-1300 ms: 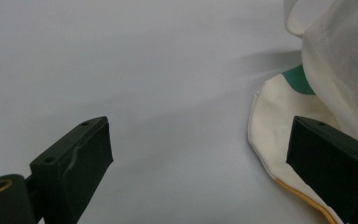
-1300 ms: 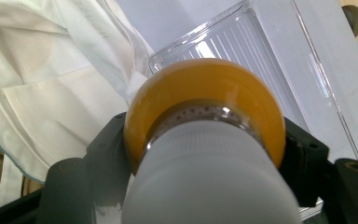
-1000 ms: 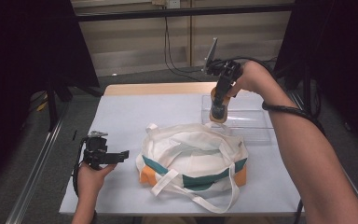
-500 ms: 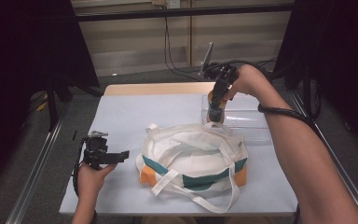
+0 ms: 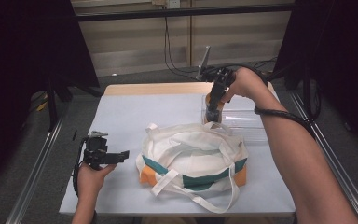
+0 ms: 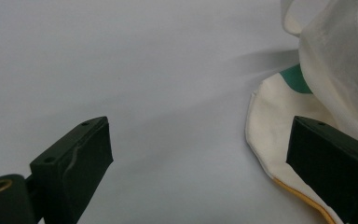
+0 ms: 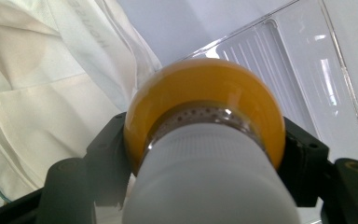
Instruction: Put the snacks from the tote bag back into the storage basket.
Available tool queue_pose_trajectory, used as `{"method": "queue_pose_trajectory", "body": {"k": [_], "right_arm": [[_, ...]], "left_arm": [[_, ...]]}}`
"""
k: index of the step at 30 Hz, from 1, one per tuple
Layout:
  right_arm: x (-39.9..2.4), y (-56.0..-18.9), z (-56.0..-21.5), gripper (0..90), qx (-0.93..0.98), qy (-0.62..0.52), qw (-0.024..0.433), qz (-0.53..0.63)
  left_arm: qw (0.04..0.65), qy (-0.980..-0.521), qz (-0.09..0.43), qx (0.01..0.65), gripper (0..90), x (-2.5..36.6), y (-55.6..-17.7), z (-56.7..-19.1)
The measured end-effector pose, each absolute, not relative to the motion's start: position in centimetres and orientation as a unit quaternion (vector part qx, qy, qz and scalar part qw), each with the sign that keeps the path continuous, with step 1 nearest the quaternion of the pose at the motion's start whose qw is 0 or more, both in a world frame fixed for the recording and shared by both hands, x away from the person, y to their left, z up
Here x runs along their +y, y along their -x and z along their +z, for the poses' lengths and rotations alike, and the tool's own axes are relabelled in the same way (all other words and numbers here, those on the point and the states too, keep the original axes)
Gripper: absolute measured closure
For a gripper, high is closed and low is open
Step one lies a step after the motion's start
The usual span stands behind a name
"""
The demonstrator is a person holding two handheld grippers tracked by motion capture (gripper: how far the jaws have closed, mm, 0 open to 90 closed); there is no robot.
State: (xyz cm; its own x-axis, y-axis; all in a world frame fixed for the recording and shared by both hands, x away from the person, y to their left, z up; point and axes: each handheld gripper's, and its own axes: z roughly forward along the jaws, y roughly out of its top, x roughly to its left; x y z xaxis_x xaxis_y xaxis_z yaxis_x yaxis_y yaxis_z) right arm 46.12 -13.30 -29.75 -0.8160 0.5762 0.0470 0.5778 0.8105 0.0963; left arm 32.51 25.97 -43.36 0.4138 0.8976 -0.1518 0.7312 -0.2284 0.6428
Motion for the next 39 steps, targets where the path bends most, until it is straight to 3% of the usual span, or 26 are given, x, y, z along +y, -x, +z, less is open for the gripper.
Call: {"method": "queue_pose_trajectory", "body": {"k": [39], "right_arm": [[-13.0,-46.2,-31.1,30.4,-0.953,0.300,0.012,-0.044]], "left_arm": [[0.331,-0.773,0.126,0.527,6.5,25.9,-32.6,-43.5]]}}
